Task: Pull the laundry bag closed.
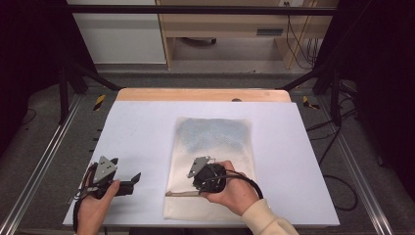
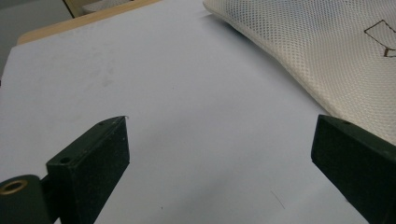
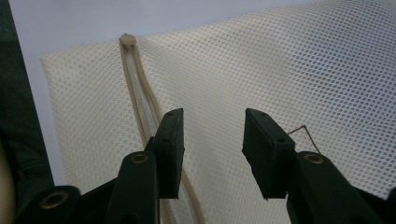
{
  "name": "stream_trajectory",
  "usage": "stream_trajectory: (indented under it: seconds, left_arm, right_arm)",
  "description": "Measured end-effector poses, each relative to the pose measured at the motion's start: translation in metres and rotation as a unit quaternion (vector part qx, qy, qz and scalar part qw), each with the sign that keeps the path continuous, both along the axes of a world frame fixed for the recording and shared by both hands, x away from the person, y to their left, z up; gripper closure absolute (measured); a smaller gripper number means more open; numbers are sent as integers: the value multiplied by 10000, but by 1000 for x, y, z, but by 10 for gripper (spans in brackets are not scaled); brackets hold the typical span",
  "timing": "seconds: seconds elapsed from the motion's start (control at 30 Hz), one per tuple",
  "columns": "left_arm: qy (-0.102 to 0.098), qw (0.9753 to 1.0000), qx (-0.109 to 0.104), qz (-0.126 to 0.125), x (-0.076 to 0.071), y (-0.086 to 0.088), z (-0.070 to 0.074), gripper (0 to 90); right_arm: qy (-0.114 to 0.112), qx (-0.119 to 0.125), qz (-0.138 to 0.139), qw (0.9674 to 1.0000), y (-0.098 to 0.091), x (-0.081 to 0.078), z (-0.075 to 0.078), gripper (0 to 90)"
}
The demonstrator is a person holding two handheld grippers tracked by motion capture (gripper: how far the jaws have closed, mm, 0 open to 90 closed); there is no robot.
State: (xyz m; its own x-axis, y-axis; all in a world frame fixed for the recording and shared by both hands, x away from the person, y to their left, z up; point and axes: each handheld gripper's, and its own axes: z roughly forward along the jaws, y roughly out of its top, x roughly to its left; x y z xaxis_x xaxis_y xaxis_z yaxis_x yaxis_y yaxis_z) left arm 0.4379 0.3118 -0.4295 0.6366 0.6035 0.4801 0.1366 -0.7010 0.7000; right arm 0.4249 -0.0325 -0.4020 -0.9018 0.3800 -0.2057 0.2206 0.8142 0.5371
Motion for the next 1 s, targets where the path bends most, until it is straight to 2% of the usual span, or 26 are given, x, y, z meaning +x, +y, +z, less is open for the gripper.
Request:
stream_trajectory:
  seconds: [0.2,0.43,0.8,0.93,1.0]
  left_arm:
    - [-3,9999,-106,48,-1,-1,0,42]
    - [-3,10000,6,-23,1,0,1,42]
    - [30,10000,-53,-6,0,1,-1,42]
    - [55,9999,-118,40,1,0,-1,42]
    - [88,9999,-69,17,2,0,-1,43]
  right_arm:
    - [67,-11,101,9999,6,0,1,660]
    - [156,-79,254,9995,14,3,3,734]
    - [300,-53,318,9990,22,3,3,748]
    - [365,-110,422,9984,29,4,1,762]
    - [387,-151,502,9979,33,5,-1,769]
